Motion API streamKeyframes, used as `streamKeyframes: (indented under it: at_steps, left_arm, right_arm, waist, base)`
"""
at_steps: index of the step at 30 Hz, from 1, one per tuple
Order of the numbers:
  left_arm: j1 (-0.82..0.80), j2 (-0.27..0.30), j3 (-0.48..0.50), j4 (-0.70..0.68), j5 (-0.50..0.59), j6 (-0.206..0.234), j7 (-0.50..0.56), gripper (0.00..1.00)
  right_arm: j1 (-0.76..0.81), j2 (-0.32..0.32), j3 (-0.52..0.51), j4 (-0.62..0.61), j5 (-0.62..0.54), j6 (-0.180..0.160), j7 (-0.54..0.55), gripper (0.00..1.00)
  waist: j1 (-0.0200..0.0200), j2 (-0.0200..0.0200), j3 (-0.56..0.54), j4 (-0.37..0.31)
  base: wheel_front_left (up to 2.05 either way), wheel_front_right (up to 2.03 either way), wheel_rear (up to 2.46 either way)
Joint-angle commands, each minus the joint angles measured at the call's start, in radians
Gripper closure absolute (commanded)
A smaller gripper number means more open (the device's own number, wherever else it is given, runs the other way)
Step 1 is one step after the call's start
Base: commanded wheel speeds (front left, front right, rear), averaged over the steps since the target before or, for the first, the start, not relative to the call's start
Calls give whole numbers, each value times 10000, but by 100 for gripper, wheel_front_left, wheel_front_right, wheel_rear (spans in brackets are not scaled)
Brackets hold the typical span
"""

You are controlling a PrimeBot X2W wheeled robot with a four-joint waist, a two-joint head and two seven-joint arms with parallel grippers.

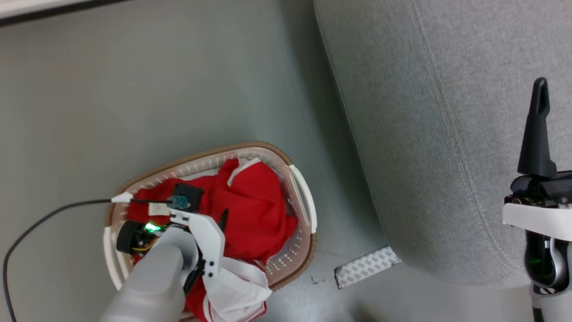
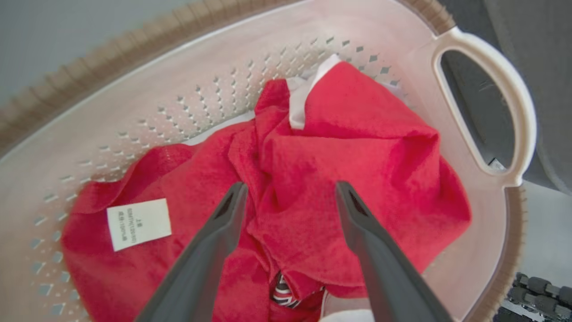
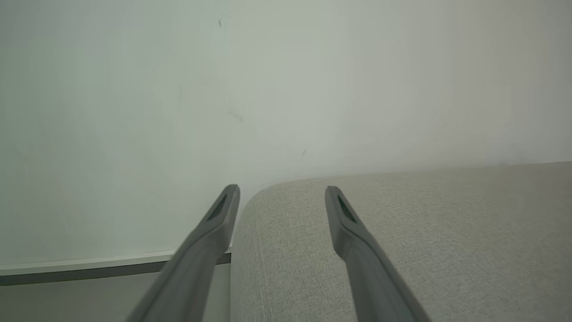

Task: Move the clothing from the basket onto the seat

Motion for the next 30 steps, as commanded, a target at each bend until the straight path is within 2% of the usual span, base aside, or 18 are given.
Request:
streamKeyframes:
  at_steps: [1, 12, 19, 20, 21, 22, 26, 30]
  left_arm:
    - [-193, 168, -22, 141, -19, 33, 101, 0]
    - [-842, 769, -193, 702, -10, 268, 1673, 0]
    - [-1041, 850, -347, 781, -53, 243, 2648, 0]
    - [-1055, 861, -376, 783, -56, 207, 2700, 53]
    - [-1071, 869, -399, 783, -75, 168, 2694, 73]
    - [-1083, 889, -416, 782, -102, 143, 2650, 100]
    - [-968, 915, -357, 776, -285, 64, 2188, 100]
    - [-690, 593, -330, 778, -417, -11, 1761, 100]
  right_arm:
    - [-152, 106, 62, -7, -12, -21, -27, 0]
    - [-572, 440, 453, 166, 394, -21, -27, 0]
    - [-480, 460, 417, 215, 596, -21, -27, 0]
    - [-488, 458, 419, 225, 627, -21, -27, 0]
    - [-493, 458, 429, 235, 664, -21, -27, 0]
    - [-513, 455, 443, 257, 688, -21, -27, 0]
    - [-716, 455, 588, 475, 750, -21, -27, 0]
    - [-700, 450, 605, 557, 480, -21, -27, 0]
  waist:
    - [-2, 0, 457, -350]
    - [-2, 0, 1584, -1141]
    - [-2, 0, 1861, -1098]
    - [-2, 0, 1879, -1095]
    - [-2, 0, 1887, -1096]
    - [-2, 0, 1879, -1101]
    - [-2, 0, 1617, -1169]
    - [-2, 0, 992, -969]
  base:
    - [0, 0, 0]
    - [0, 0, 0]
    - [0, 0, 0]
    - [0, 0, 0]
    - [0, 0, 0]
    - [0, 0, 0]
    - [0, 0, 0]
    - [0, 0, 0]
